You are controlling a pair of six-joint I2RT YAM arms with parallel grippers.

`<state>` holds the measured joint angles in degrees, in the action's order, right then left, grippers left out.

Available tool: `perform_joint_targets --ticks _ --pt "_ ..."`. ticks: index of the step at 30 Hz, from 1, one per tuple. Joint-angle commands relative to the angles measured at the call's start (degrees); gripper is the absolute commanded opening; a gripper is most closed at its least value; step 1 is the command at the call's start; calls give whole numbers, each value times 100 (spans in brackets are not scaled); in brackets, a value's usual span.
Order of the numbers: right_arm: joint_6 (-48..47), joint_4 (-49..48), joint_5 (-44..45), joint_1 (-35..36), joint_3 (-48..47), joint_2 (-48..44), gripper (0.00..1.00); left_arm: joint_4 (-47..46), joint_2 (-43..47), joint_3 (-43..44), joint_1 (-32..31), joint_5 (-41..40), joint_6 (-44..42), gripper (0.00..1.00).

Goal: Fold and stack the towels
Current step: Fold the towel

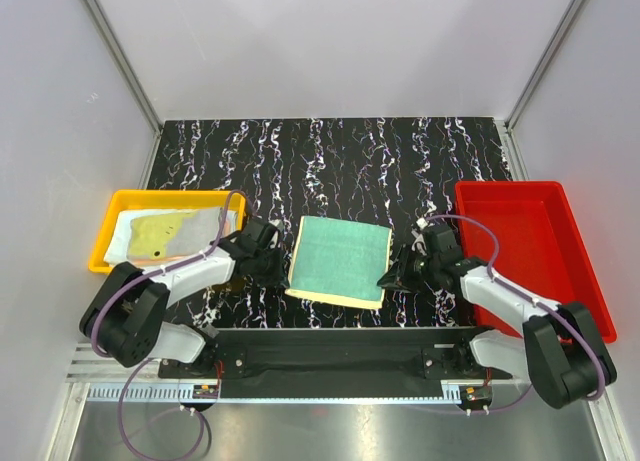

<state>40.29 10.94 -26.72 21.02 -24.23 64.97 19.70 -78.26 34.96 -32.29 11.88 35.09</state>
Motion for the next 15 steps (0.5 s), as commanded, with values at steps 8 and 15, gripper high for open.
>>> perform_joint_targets --ticks 8,15 --pt "295 -936 53 280 357 693 25 42 -322 -95 -5 -563 156 0" --pt "348 -638 -123 377 60 -45 27 411 38 116 -23 -749 217 0"
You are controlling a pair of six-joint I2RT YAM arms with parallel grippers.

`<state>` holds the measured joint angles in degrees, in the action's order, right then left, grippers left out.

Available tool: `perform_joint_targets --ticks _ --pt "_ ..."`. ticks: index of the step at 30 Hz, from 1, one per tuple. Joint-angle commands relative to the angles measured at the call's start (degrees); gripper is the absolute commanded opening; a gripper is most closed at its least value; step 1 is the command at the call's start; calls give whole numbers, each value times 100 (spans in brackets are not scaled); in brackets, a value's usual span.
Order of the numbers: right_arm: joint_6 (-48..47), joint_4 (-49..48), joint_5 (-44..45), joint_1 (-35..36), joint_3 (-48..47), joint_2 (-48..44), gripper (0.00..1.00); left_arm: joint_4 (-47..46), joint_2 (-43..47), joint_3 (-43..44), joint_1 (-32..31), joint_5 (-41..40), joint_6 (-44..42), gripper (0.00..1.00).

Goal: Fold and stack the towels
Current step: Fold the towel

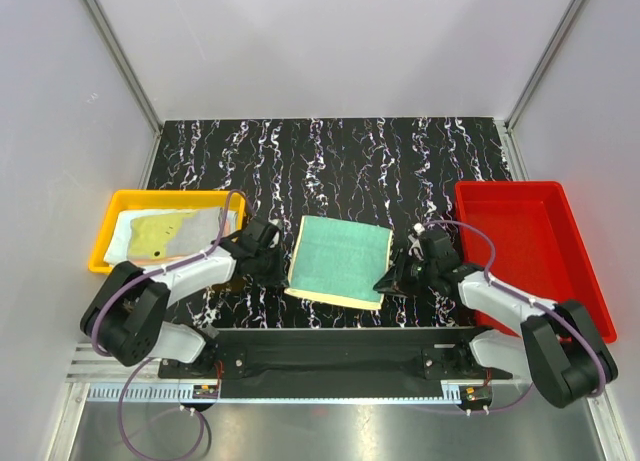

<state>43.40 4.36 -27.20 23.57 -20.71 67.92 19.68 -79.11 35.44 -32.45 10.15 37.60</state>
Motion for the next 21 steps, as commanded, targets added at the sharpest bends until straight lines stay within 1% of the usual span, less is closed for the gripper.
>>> perform_joint_targets --ticks 1,5,7,9,12,13,16,17,19,21 --pt "20 125 -40 139 -346 -437 27 440 289 94 1 -471 -17 0" --pt "-24 74 13 200 -416 -236 27 624 563 244 1 -391 36 0" --pt "-59 4 13 209 -443 0 27 616 581 157 10 -627 45 0" --pt "-42 -67 13 218 -425 81 27 520 459 42 45 -655 28 0" --pt "2 -251 22 323 -442 169 26 248 133 -195 63 -410 45 0" --pt "-7 -278 48 428 -460 247 26 99 98 -248 72 -322 80 0" --pt "-24 -260 162 604 -557 344 26 1 28 -336 63 -330 107 0" --pt "-42 -225 232 761 -583 379 25 -8 10 -310 63 -312 98 0" --pt "-85 -33 564 981 -715 371 25 -61 -25 -292 72 -181 107 0" --pt "-156 178 829 1368 -873 345 25 -157 -43 -319 72 -49 159 0"
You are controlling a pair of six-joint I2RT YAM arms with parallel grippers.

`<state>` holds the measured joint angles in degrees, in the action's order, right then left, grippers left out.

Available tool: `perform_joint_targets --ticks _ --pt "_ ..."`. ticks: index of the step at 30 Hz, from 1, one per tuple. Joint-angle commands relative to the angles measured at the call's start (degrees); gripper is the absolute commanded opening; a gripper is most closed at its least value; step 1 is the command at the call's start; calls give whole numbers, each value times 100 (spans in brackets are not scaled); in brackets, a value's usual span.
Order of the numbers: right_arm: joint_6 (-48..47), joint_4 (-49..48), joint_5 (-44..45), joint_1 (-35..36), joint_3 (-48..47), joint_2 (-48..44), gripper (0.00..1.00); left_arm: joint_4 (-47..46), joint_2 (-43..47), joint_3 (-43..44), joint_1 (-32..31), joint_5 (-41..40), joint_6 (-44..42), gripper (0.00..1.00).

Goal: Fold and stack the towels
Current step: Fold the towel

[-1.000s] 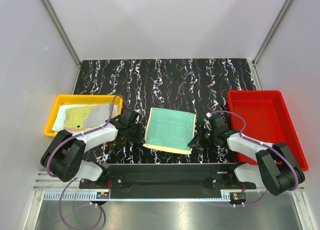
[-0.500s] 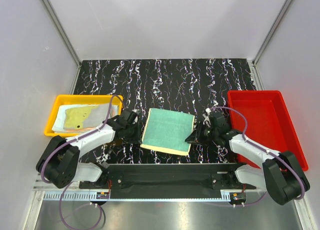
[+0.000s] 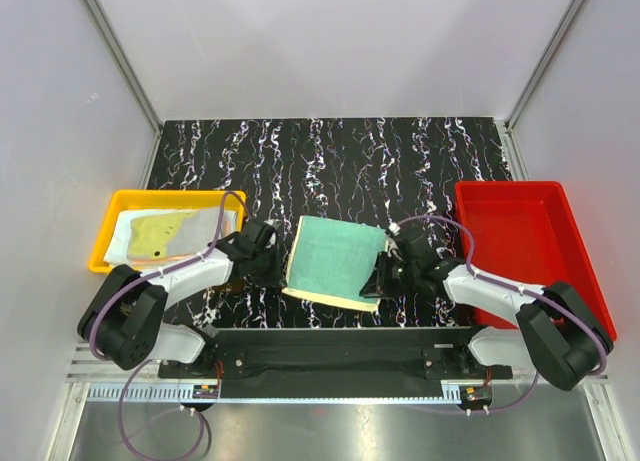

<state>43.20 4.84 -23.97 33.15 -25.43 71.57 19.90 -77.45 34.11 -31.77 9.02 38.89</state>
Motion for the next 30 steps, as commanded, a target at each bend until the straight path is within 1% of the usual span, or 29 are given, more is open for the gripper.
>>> perform_joint_targets --ticks 1,4,6,10,19,24,27,28,30 --pt "-154 201 820 525 -445 6 24 -223 -218 -185 -5 178 57 0" --pt "-145 377 1261 895 -533 154 18 -276 -131 -185 -14 451 144 0" --pt "-84 368 1315 1079 -472 234 15 -163 -16 -142 -5 400 154 0" --pt "92 456 1736 1395 -384 199 14 206 134 17 -14 250 48 0" --pt "206 500 2106 1581 -278 155 10 268 213 52 -14 311 30 0" --pt "206 702 2273 1598 -243 94 9 619 458 385 -13 311 -13 0" --pt "198 869 2353 1598 -296 6 8 840 669 465 -14 49 -92 0" --pt "171 869 2353 1598 -305 -55 8 857 635 430 -5 -126 -127 0" --pt "128 800 2266 1598 -410 -125 9 831 319 404 30 -58 -242 0"
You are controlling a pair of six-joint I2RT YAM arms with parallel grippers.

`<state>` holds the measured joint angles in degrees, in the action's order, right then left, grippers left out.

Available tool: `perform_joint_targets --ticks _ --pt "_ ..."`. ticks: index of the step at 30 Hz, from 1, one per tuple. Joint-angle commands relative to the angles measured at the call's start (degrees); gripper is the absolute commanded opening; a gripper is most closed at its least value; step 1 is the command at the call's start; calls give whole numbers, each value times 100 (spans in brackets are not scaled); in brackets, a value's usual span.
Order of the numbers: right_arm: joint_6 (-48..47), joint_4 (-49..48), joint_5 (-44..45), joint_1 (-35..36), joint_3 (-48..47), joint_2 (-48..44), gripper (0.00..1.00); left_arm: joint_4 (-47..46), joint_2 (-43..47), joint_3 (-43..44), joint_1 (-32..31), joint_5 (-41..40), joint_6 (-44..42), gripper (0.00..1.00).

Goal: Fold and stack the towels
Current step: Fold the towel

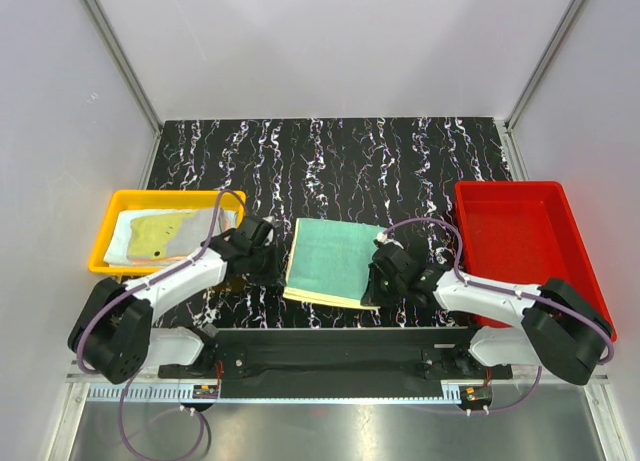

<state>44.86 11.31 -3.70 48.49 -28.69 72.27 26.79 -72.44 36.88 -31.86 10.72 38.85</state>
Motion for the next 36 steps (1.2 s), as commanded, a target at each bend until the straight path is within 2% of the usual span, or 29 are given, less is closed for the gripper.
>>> perform_joint_targets --ticks 1,4,7,12,17,19,23,28,36 --pt "-56 161 99 64 -154 -257 12 21 -287 30 30 -124 -229 0" --pt "-170 301 193 64 -514 -345 21 -322 -446 -146 30 -9 -106 0" --pt "-494 451 772 38 -839 -144 23 -288 -569 -190 30 -157 -141 0" --pt "-1321 -319 380 -463 -1788 673 18 -428 -622 -269 30 -193 -132 0" --pt "-1753 -472 -402 -516 -3682 2298 6 -490 -604 -339 39 -149 -141 0" --pt "-1700 -559 -779 -516 -4108 2990 0 -560 -569 -401 30 -123 -106 0" --pt "-1630 -665 -991 -551 -5056 3951 0 -587 -517 -445 30 -175 -62 0" --pt "-1498 -999 -1203 -823 -5664 5101 0 -727 -481 -603 30 -149 -35 0" --pt "-1814 -877 -1519 -1184 -6351 6035 0 -745 -516 -762 39 -158 -62 0"
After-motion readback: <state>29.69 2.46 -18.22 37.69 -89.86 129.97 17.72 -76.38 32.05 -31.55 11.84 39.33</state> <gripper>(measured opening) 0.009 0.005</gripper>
